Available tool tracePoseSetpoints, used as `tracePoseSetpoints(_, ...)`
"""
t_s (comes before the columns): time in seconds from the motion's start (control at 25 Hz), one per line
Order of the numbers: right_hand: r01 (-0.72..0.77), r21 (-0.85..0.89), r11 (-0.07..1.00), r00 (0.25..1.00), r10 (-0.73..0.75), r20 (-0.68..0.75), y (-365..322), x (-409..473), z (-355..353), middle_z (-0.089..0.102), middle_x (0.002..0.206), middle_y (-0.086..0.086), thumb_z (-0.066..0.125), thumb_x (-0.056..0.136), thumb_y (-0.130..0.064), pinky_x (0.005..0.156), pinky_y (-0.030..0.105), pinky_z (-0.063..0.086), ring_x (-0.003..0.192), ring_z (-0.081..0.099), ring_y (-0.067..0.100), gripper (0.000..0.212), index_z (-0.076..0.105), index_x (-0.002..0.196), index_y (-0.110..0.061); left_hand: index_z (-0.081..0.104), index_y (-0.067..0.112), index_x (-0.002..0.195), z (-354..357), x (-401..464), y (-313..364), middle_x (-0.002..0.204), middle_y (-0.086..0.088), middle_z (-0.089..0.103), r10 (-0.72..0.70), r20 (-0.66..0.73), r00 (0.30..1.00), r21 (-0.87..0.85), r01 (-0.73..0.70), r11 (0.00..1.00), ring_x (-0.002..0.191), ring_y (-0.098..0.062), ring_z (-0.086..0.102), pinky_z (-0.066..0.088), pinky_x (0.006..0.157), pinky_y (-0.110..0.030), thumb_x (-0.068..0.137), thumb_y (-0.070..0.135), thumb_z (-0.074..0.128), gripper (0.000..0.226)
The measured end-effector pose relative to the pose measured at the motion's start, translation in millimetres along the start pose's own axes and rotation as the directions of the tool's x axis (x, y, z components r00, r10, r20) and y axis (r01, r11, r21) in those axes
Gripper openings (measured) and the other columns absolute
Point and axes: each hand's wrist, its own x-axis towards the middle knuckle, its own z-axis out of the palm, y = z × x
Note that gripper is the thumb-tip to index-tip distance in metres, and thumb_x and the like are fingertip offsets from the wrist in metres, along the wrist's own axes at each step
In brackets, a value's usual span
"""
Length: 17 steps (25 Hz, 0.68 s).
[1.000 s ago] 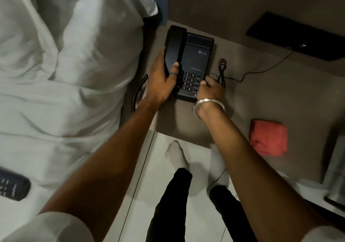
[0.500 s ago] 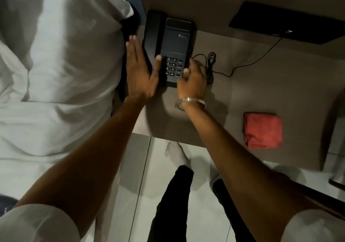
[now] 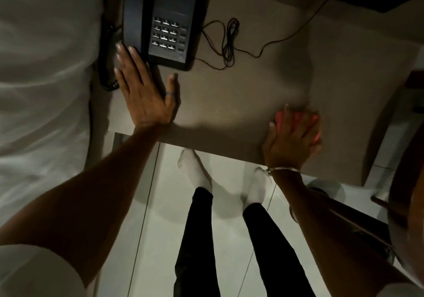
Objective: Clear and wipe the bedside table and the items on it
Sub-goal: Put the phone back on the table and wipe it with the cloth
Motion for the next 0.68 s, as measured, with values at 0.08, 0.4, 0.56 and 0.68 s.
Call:
tracePoseSetpoints(0.08,-0.002,-0.030,1.000,1.000,0.002,-0.003,-3.5,4.6,-7.3,0.045,0.158,0.016,0.031,0.108,-0.052,0.099,0.056,0.044,0.141,0.043,0.050,0.049,0.043,0.150,-0.030,0.009,0.000,0.166,-0.8,-2.4,0.3,0.173,-0.029,0.009,0.007,-0.002,1.000,-0.026,-0.007,1.000,0.164,-0.038,0.011,0.006,0.134,-0.048,0.104,0.064,0.037,0.094)
tracePoseSetpoints(0.4,0.542,0.337,0.770,0.817,-0.388,-0.427,-138.0,75.1,-93.4,0.055,0.147,0.025,0.050,0.106,-0.028,0.100,0.051,0.053,0.122,0.063,0.041,0.038,0.052,0.140,-0.012,-0.008,0.012,0.168,-7.7,1.0,3.4,0.178,-0.014,-0.001,-0.060,0.086,0.994,-0.091,0.068,0.994,0.164,-0.017,-0.015,0.000,0.135,-0.042,0.104,0.064,0.029,0.090)
tracePoseSetpoints(0.56,0.688,0.202,0.697,0.719,-0.618,-0.318,-248.8,114.5,-108.3,0.033,0.166,0.018,0.034,0.105,-0.053,0.121,0.056,0.033,0.152,0.035,0.038,0.069,0.035,0.157,-0.009,-0.001,0.013,0.170,-5.0,-1.6,1.9,0.178,-0.012,-0.002,-0.063,0.093,0.994,-0.092,0.072,0.993,0.167,-0.024,0.000,0.001,0.135,-0.042,0.104,0.064,0.026,0.087)
tracePoseSetpoints(0.68,0.778,-0.033,0.628,0.622,-0.776,-0.103,-256.7,123.0,-92.4,0.012,0.173,0.015,0.026,0.104,-0.060,0.128,0.062,0.011,0.161,0.009,0.034,0.080,0.013,0.163,-0.008,0.003,0.013,0.170,-5.6,-2.5,2.7,0.178,-0.014,0.003,-0.076,0.112,0.991,-0.111,0.088,0.990,0.166,-0.027,0.004,-0.002,0.135,-0.038,0.104,0.064,0.027,0.086)
